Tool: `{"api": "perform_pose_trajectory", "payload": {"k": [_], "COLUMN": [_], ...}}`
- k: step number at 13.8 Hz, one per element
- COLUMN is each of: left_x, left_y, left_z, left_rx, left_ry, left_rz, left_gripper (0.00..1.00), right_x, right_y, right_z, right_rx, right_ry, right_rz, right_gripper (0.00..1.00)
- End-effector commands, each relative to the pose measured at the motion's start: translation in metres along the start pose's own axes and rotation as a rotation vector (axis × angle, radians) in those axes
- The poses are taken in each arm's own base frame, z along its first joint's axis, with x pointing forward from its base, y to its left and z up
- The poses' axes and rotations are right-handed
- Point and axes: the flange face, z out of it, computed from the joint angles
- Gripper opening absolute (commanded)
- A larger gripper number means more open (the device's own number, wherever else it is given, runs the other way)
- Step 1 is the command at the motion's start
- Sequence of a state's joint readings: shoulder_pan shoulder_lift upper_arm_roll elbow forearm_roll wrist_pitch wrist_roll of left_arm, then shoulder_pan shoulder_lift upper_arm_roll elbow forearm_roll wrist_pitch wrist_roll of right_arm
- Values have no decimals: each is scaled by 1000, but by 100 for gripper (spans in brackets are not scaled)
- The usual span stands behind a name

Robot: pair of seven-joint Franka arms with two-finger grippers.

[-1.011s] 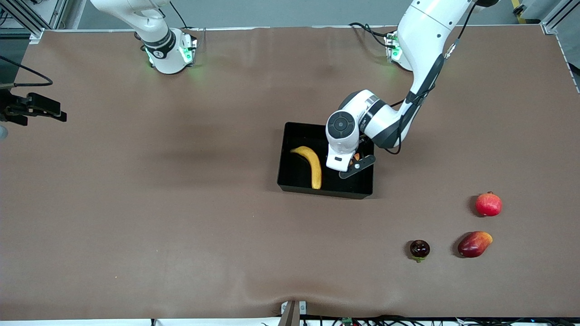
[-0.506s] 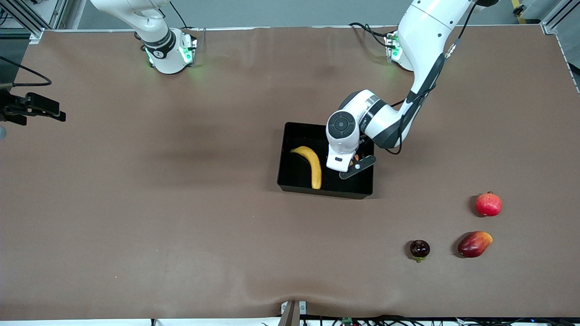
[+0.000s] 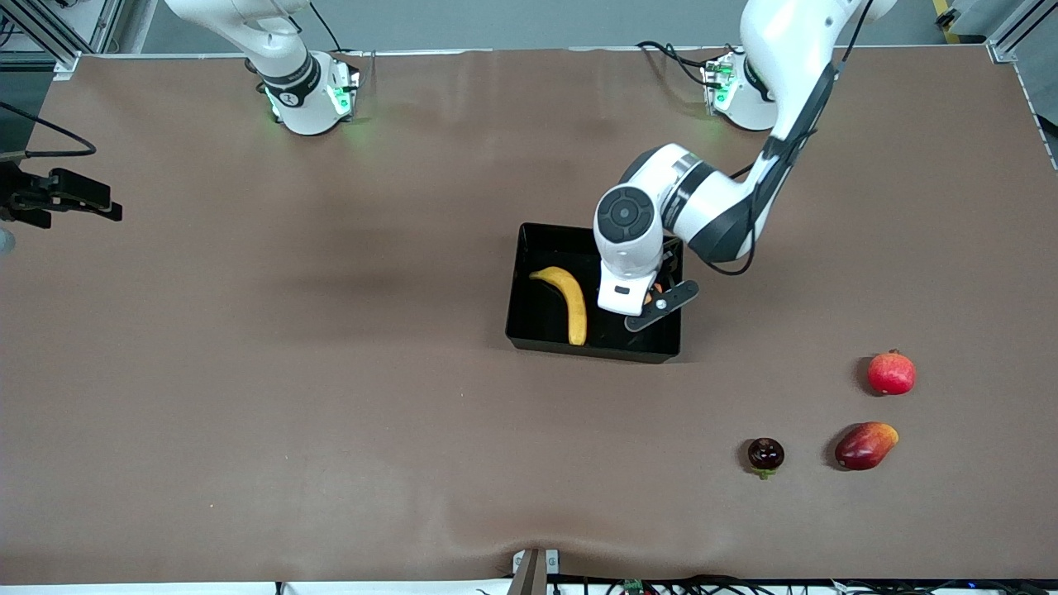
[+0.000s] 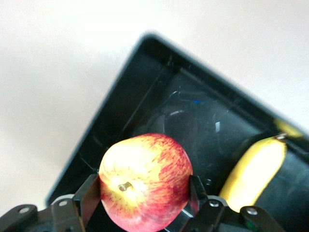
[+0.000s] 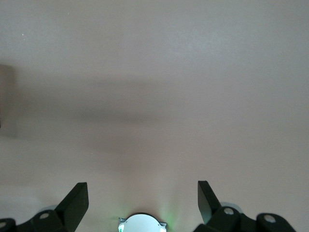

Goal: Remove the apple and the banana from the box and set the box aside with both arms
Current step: 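Carry the apple out of the box beside the other fruits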

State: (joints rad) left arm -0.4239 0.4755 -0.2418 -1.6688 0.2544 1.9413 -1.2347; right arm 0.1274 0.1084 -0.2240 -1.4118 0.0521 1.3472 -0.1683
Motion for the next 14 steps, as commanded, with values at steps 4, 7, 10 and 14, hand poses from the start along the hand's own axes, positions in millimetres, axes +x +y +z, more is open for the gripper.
{"api": "perform_pose_trajectory", "payload": {"k": [4, 7, 10, 14], "left_x": [91, 144, 188, 244], "left_y": [-69, -119, -161, -216], "left_z": [-53, -39, -11, 57], "left_rx": [19, 49, 60, 115], "left_ry": [14, -31, -75, -99], "left_rz": [121, 200, 234, 287], "left_gripper": [0, 0, 0, 0], "right_x": [-4, -3, -3, -2], "right_y": [-1, -1, -1, -5], "right_z": [-2, -1, -1, -1], "right_rx": [12, 12, 12, 10], "right_ry": [-4, -5, -5, -6], "right_rz": [8, 8, 6, -1], "right_gripper": [100, 100, 100, 100]}}
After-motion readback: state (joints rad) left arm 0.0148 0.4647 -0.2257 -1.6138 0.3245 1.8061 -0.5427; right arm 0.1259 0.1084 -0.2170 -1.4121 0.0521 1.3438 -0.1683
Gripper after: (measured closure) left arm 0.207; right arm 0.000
